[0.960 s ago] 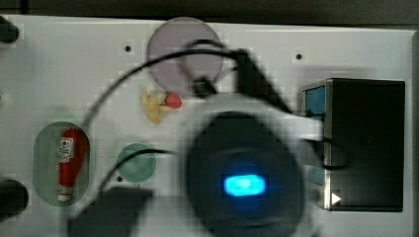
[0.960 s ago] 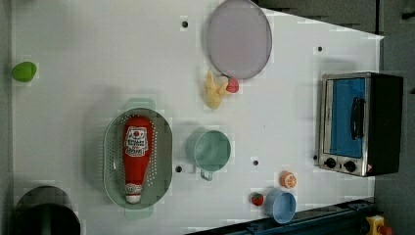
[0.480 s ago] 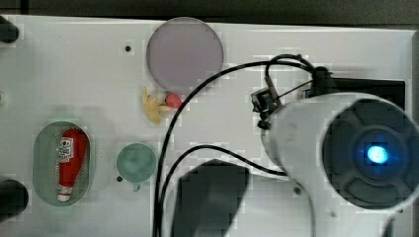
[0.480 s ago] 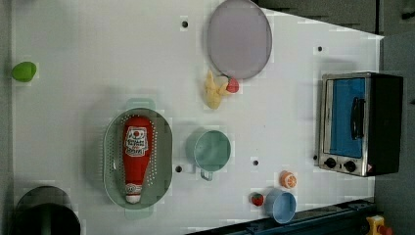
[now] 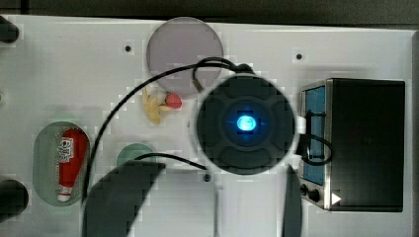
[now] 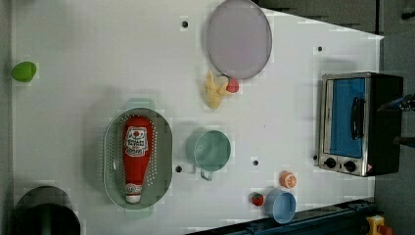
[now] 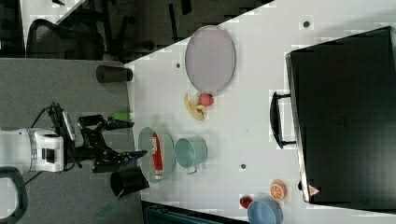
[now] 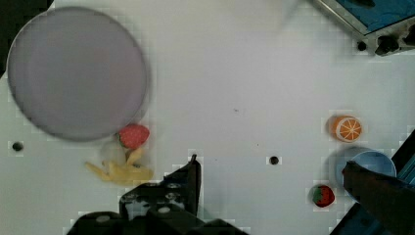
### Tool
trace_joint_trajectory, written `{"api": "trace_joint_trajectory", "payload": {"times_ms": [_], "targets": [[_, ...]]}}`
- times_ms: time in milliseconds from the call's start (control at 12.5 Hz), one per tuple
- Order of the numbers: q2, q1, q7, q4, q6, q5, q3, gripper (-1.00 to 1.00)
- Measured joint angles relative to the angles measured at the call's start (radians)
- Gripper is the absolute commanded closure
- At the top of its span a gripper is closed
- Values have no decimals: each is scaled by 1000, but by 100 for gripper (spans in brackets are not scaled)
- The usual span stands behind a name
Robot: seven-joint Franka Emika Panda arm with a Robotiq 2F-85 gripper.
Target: Pick Ketchup from the table and place it in strainer.
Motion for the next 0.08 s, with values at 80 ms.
{"api": "trace_joint_trajectory", "payload": {"times_ms": [80], "targets": [[0, 3, 0, 2, -3, 0, 7, -100]]}}
